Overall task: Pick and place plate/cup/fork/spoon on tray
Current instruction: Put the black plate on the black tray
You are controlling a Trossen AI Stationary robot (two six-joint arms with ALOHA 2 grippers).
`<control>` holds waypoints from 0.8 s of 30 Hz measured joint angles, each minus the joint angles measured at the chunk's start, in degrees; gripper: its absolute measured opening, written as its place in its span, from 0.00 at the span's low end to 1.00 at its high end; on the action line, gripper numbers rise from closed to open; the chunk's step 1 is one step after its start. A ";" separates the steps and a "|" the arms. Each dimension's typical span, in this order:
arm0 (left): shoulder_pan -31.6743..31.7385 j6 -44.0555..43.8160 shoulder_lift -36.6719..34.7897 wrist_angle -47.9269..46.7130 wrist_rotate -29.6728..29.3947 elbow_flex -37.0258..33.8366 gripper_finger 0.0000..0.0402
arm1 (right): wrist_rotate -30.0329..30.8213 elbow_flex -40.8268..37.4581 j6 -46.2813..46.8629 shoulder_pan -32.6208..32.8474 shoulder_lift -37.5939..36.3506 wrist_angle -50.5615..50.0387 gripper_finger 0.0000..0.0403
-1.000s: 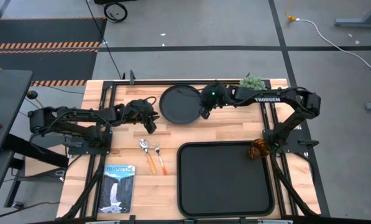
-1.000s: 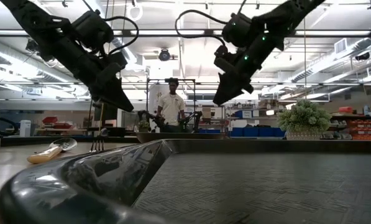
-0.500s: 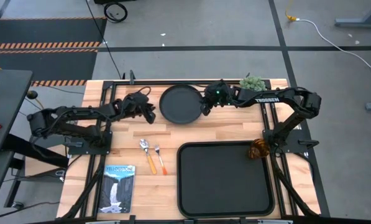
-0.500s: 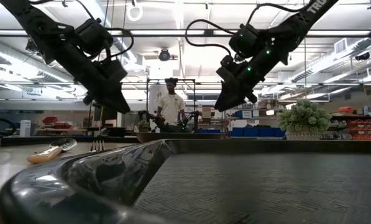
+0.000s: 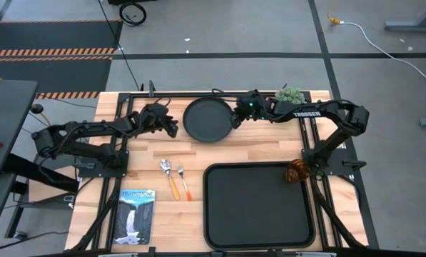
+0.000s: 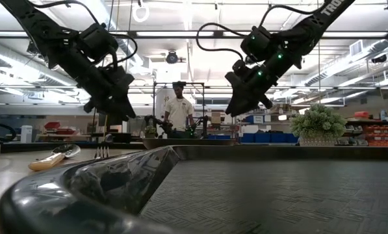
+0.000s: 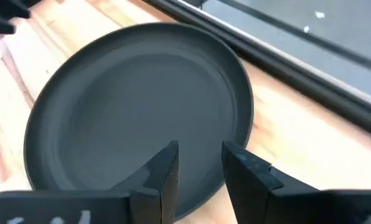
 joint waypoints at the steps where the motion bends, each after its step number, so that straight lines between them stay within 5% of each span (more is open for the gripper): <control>1: -0.44 0.00 0.00 0.29 0.04 0.00 0.43 | 0.40 -0.46 1.09 0.02 0.00 0.07 0.32; 11: -2.83 0.12 -0.02 0.52 0.17 0.02 0.42 | 1.91 -3.03 9.39 0.84 6.05 6.75 0.32; 24: -2.86 2.82 -0.05 -3.23 0.15 0.02 0.42 | -1.15 -3.01 8.76 -2.97 8.98 9.74 0.32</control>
